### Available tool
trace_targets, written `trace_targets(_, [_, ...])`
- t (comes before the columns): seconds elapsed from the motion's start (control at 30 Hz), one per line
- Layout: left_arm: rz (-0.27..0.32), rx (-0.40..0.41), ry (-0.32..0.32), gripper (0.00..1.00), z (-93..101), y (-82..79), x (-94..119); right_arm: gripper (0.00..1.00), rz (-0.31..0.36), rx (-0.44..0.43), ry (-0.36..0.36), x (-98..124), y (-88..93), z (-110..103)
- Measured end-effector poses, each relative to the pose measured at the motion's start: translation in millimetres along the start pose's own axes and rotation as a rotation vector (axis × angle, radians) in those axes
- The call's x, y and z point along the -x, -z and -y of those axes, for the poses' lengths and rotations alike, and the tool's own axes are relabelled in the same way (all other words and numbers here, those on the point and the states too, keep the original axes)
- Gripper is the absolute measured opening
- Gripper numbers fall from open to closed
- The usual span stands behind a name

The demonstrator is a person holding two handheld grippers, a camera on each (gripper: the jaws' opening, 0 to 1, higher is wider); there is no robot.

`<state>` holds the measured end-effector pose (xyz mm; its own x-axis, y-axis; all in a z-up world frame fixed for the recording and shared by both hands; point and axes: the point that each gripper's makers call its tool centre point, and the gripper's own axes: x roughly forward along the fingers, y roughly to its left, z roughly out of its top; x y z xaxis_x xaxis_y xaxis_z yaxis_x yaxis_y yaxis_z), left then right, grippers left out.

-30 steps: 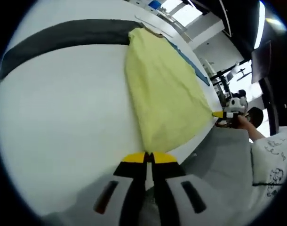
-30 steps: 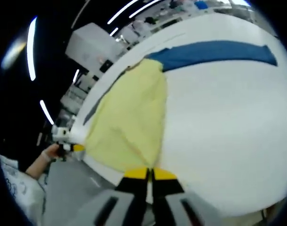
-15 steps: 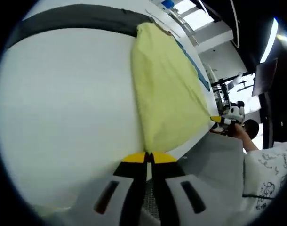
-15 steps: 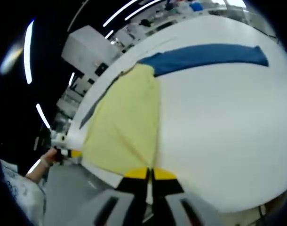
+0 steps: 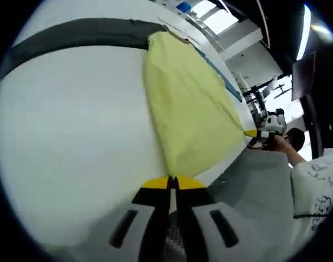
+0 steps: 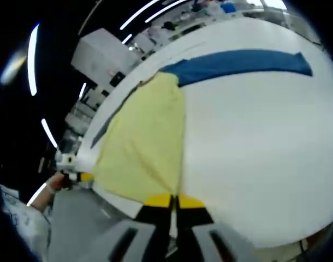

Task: Fold the garment on the visible template until the final outline fits inside the template.

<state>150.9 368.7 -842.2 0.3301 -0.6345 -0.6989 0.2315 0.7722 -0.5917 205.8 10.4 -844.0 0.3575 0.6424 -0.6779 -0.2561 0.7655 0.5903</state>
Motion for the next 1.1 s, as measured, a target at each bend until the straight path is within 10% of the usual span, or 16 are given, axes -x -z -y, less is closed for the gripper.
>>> trace_targets(0.3, [0.189, -0.143, -0.054, 0.26, 1.3, -35.7, 17.2, 0.08, 0.06, 0.065, -0.046, 16.7, -14.4, -14.3])
trace_targets(0.67, [0.421, -0.306, -0.149, 0.77, 14.0, -100.9, 44.6, 0.66, 0.216, 0.25, -0.042, 27.8, -58.1, -22.8])
trace_targets(0.77, [0.529, -0.476, -0.294, 0.99, 23.1, -123.5, 53.0, 0.82, 0.265, 0.287, -0.058, 29.9, -67.7, -30.5])
trace_targets(0.87, [0.515, -0.547, -0.326, 0.98, 18.8, -128.4, 58.8, 0.98, 0.324, 0.294, -0.084, 33.3, -78.4, -38.5])
trace_targets(1.1, [0.596, -0.531, -0.264, 0.99, 24.5, -148.8, 61.2, 0.99, 0.363, 0.317, -0.087, 41.0, -101.8, -24.7])
